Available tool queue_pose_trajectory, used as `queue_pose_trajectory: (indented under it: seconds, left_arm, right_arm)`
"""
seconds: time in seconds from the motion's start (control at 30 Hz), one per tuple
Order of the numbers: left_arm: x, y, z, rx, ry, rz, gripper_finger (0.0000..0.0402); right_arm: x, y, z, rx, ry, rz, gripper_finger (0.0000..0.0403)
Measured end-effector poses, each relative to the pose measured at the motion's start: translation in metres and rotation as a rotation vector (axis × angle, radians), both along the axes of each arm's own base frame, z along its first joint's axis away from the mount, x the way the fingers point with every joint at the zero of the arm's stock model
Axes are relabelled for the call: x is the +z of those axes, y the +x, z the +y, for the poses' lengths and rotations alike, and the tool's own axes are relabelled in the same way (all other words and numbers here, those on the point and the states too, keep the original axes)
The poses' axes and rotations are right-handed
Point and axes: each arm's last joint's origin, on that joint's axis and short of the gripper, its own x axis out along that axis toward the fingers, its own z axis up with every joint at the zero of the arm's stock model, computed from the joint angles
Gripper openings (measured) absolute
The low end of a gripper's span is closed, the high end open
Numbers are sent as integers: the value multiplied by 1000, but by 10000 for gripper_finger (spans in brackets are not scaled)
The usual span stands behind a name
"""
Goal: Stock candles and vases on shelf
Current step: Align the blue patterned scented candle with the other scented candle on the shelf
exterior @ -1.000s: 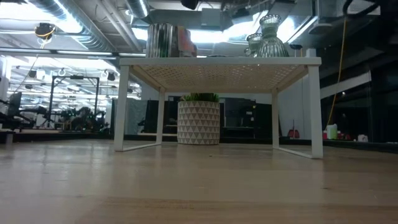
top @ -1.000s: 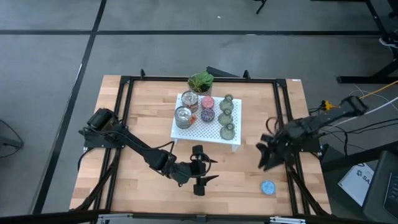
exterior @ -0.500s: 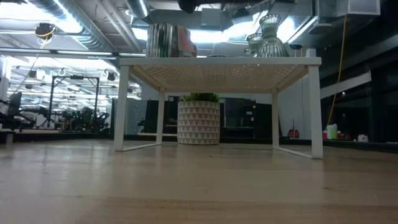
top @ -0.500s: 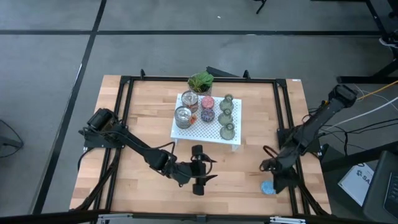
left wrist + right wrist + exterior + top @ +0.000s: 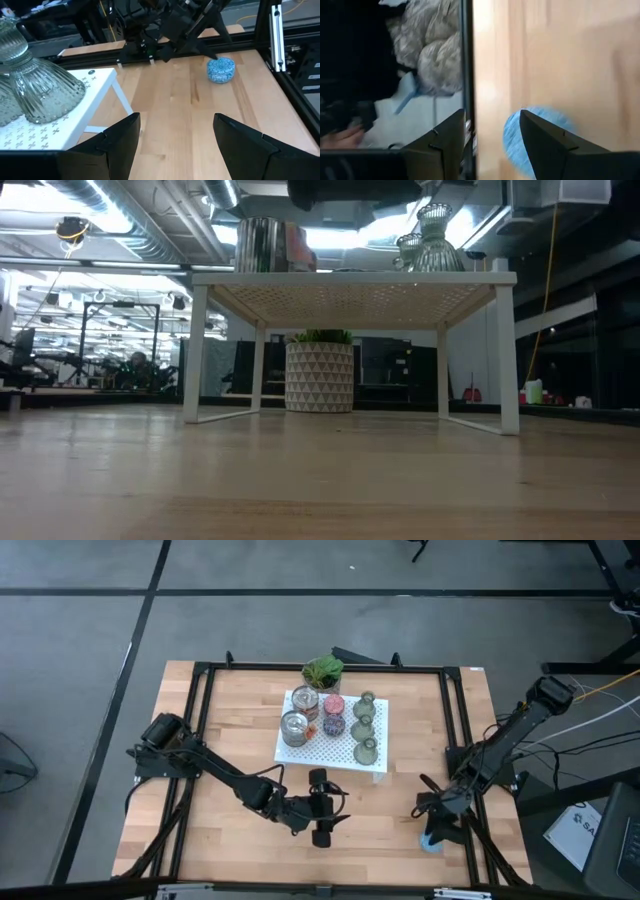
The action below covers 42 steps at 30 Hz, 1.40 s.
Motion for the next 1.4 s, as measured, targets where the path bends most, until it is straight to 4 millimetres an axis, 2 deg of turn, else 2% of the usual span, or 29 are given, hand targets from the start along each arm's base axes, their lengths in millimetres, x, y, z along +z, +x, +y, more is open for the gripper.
queue_pose_trajectory:
  seconds: [0.43, 0.63, 0.77, 1.0, 1.27, 1.4]
  left_arm:
    - [0, 0, 1, 37, -26, -13, 249]
    - [0, 0, 1, 41, -34, -14, 249]
    - [0, 0, 1, 44, -40, -16, 249]
    - [0, 0, 1, 50, -58, -20, 249]
    - [0, 0, 1, 52, -61, -20, 249]
    - [0, 0, 1, 54, -65, -21, 249]
  right_arm:
    - [2, 8, -4, -72, -214, -308, 197]
    - [3, 11, -5, -94, -194, -320, 240]
    - [11, 17, -3, -130, -213, -469, 259]
    - [19, 21, -2, -83, -300, -672, 259]
    - [21, 24, -4, -158, -385, -733, 259]
    - [21, 25, -5, -140, -436, -774, 265]
